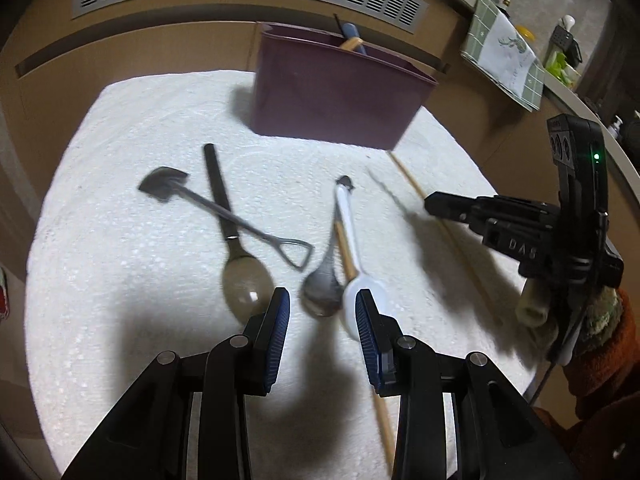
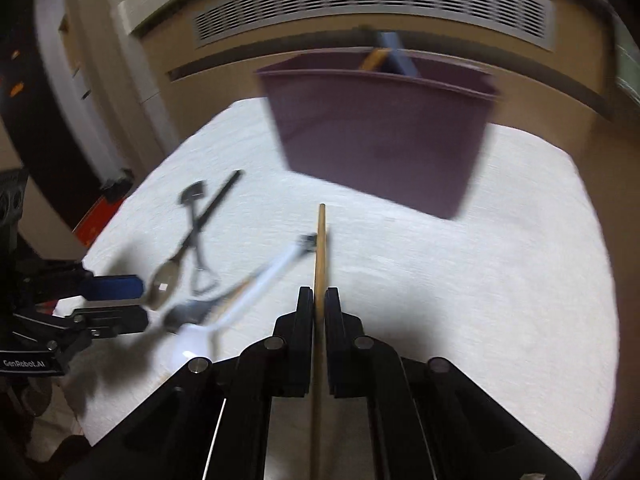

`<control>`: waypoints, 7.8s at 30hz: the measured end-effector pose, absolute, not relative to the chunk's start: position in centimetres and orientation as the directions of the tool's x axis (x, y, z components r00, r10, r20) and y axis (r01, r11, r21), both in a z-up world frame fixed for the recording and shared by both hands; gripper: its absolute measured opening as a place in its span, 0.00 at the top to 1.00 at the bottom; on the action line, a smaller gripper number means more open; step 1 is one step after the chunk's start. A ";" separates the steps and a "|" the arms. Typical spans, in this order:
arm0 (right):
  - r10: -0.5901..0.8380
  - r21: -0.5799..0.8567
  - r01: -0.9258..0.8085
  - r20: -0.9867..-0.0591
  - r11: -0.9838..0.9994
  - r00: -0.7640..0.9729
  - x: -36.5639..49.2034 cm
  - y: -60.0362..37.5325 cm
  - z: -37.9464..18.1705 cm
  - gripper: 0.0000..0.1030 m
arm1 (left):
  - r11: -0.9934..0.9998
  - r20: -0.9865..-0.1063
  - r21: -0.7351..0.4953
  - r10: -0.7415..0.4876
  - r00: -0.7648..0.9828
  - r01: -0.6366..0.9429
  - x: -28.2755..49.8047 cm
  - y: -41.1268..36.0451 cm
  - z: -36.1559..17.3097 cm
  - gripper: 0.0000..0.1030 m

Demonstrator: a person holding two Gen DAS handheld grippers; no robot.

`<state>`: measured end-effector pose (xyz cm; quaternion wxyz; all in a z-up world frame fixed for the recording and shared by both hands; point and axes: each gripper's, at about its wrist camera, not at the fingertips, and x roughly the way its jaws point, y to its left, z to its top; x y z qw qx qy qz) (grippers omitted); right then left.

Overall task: Organize utensils
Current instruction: 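Reach the left gripper to the white plastic spoon while the right reaches a wooden chopstick, then grasp the white plastic spoon with the left gripper while the right grasps the wooden chopstick, then lift both utensils over the purple caddy and open both grippers to drop them in, then grasp a second wooden chopstick with the right gripper while the left moves to the shovel-shaped spoon, then grasp the shovel-shaped spoon handle with the left gripper while the right holds the chopstick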

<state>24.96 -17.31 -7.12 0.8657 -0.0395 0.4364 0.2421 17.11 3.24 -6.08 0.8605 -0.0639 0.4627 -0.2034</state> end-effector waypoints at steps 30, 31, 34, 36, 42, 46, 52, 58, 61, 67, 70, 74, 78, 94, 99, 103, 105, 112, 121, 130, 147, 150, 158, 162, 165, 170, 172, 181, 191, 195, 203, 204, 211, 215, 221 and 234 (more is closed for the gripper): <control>0.215 0.076 -0.247 -0.766 0.966 0.606 20.2 -26.6 -8.9 0.91 | 0.952 -0.861 -0.162 -0.265 0.434 0.259 26.0 -6.0 -7.1 0.69; 0.209 0.067 -0.247 -0.765 0.967 0.609 20.1 -26.5 -8.9 0.91 | 0.955 -0.866 -0.154 -0.254 0.432 0.252 26.4 -6.2 -7.0 0.70; 0.202 0.056 -0.250 -0.766 0.967 0.610 19.9 -26.4 -8.9 0.89 | 0.960 -0.870 -0.132 -0.232 0.435 0.247 26.9 -6.8 -7.0 0.71; 0.210 0.061 -0.258 -0.768 0.964 0.605 20.0 -26.5 -8.9 0.85 | 0.956 -0.870 -0.109 -0.224 0.440 0.272 26.2 -7.4 -7.0 0.76; 0.275 0.112 -0.309 -0.786 0.945 0.554 20.9 -26.2 -8.8 0.81 | 0.923 -0.875 -0.085 -0.249 0.415 0.375 21.9 -7.8 -7.1 0.77; 0.317 0.170 -0.307 -0.787 0.936 0.530 22.8 -25.4 -8.8 0.81 | 0.920 -0.875 -0.124 -0.278 0.396 0.372 20.8 -6.6 -7.2 0.77; 0.379 0.256 -0.293 -0.762 0.921 0.525 25.4 -23.7 -8.3 0.81 | 0.920 -0.862 -0.172 -0.314 0.398 0.353 20.7 -5.4 -7.2 0.77; 0.332 0.182 -0.325 -0.801 0.928 0.499 26.0 -21.5 -9.3 0.84 | 0.919 -0.852 -0.194 -0.332 0.405 0.343 20.2 -4.8 -6.9 0.77; 0.348 0.201 -0.323 -0.792 0.925 0.502 26.0 -21.8 -9.4 0.84 | 0.919 -0.850 -0.199 -0.335 0.407 0.341 19.9 -4.8 -6.8 0.77; 0.387 0.231 -0.360 -0.802 0.904 0.456 25.8 -22.0 -9.3 0.77 | 0.920 -0.847 -0.204 -0.337 0.411 0.334 20.0 -4.7 -6.9 0.77; 0.366 0.186 -0.387 -0.807 0.903 0.465 25.6 -21.5 -9.3 0.81 | 0.922 -0.848 -0.200 -0.333 0.412 0.333 19.8 -4.8 -6.8 0.77; 0.301 0.090 -0.393 -0.801 0.915 0.518 25.1 -21.6 -9.3 0.96 | 0.923 -0.853 -0.199 -0.330 0.405 0.330 20.0 -4.9 -6.9 0.77; 0.288 0.094 -0.352 -0.782 0.931 0.553 24.3 -23.5 -8.9 0.96 | 0.921 -0.851 -0.232 -0.349 0.392 0.314 20.9 -4.7 -6.9 0.76; 0.349 0.217 -0.276 -0.672 0.936 0.654 20.8 -27.3 -6.5 0.96 | 0.916 -0.827 -0.111 -0.301 0.476 0.386 21.8 -8.3 -4.3 0.90; 0.417 0.277 -0.313 -0.621 0.909 0.664 19.4 -27.3 -4.4 0.96 | 0.913 -0.677 -0.209 -0.393 0.622 0.349 17.2 -5.3 0.6 0.90; 0.431 0.254 -0.348 -0.572 0.902 0.698 18.4 -26.3 -2.2 0.96 | 0.920 -0.589 -0.214 -0.389 0.708 0.327 15.1 -3.8 2.5 0.90; 0.420 0.233 -0.351 -0.562 0.907 0.712 18.1 -25.8 -1.7 0.96 | 0.921 -0.556 -0.235 -0.390 0.734 0.311 15.1 -2.8 3.0 0.90; 0.405 0.191 -0.358 -0.365 0.914 0.839 20.1 -24.9 5.3 0.96 | 0.921 -0.304 -0.268 -0.358 0.883 0.282 18.9 0.6 11.5 0.90; 0.397 0.241 -0.362 -0.117 0.900 0.910 29.9 -23.8 13.5 0.96 | 0.924 -0.200 -0.313 -0.290 0.936 0.220 29.3 3.8 13.8 0.90; 0.373 0.256 -0.320 -0.196 0.912 0.907 37.4 -20.4 9.6 0.96 | 0.924 -0.221 -0.335 -0.269 0.937 0.186 34.7 3.8 8.9 0.90; 0.290 0.182 -0.245 -0.287 0.952 0.913 40.6 -17.7 4.4 0.95 | 0.935 -0.309 -0.312 -0.268 0.913 0.170 35.8 1.1 0.4 0.84; 0.323 0.202 -0.262 -0.386 0.944 0.864 39.8 -18.2 3.0 0.94 | 0.937 -0.368 -0.285 -0.301 0.880 0.202 35.2 0.5 -0.4 0.74; 0.300 0.154 -0.258 -0.464 0.954 0.834 34.1 -19.7 1.5 0.94 | 0.943 -0.395 -0.300 -0.262 0.881 0.146 30.2 3.3 2.2 0.63; 0.321 0.115 -0.305 -0.492 0.945 0.809 29.9 -19.2 1.6 0.93 | 0.950 -0.430 -0.300 -0.221 0.875 0.093 26.2 5.5 2.1 0.58; 0.375 0.131 -0.367 -0.553 0.921 0.744 26.9 -18.4 0.5 0.91 | 0.955 -0.482 -0.293 -0.198 0.854 0.056 22.6 7.1 1.1 0.57; 0.444 0.175 -0.454 -0.670 0.873 0.595 21.8 -16.2 -3.0 0.91 | 0.957 -0.540 -0.292 -0.171 0.824 0.008 16.8 9.4 -0.6 0.56; 0.469 0.239 -0.450 -0.717 0.860 0.515 20.1 -15.4 -5.0 0.91 | 0.960 -0.558 -0.280 -0.155 0.815 -0.009 14.8 10.2 -1.3 0.56; 0.482 0.334 -0.390 -0.787 0.858 0.385 18.7 -11.4 -8.7 0.87 | 0.942 -0.632 -0.325 -0.148 0.761 -0.087 11.4 12.8 -5.2 0.56; 0.335 0.056 -0.500 -0.805 0.864 0.489 17.1 -6.9 -8.5 0.89 | 0.935 -0.663 -0.341 -0.166 0.730 -0.097 13.3 12.3 -5.9 0.56; 0.260 -0.042 -0.485 -0.801 0.874 0.539 17.5 -9.0 -8.2 0.95 | 0.920 -0.690 -0.378 -0.205 0.695 -0.104 14.4 12.1 -6.4 0.56; 0.118 -0.019 -0.227 -0.811 0.974 0.573 20.6 -20.4 -9.0 0.92 | 0.912 -0.706 -0.393 -0.216 0.675 -0.119 18.9 11.1 -6.6 0.56; 0.129 0.002 -0.219 -0.812 0.976 0.569 20.8 -21.0 -9.0 0.91 | 0.912 -0.715 -0.387 -0.203 0.669 -0.136 20.1 11.2 -6.7 0.56; 0.225 0.121 -0.213 -0.783 0.969 0.579 20.1 -23.3 -9.1 0.91 | 0.916 -0.744 -0.335 -0.115 0.658 -0.219 26.8 11.2 -7.3 0.56; 0.234 0.122 -0.223 -0.777 0.967 0.585 19.9 -23.0 -9.2 0.89 | 0.955 -0.752 -0.244 -0.077 0.654 -0.169 28.6 9.5 -7.8 0.56; 0.247 0.126 -0.239 -0.770 0.963 0.588 19.9 -22.7 -9.3 0.83 | 0.967 -0.755 -0.168 -0.250 0.607 0.189 26.8 4.2 -8.5 0.56; 0.244 0.120 -0.241 -0.767 0.963 0.594 19.7 -22.6 -9.3 0.81 | 0.938 -0.710 -0.345 -0.276 0.648 0.021 20.3 9.2 -6.5 0.55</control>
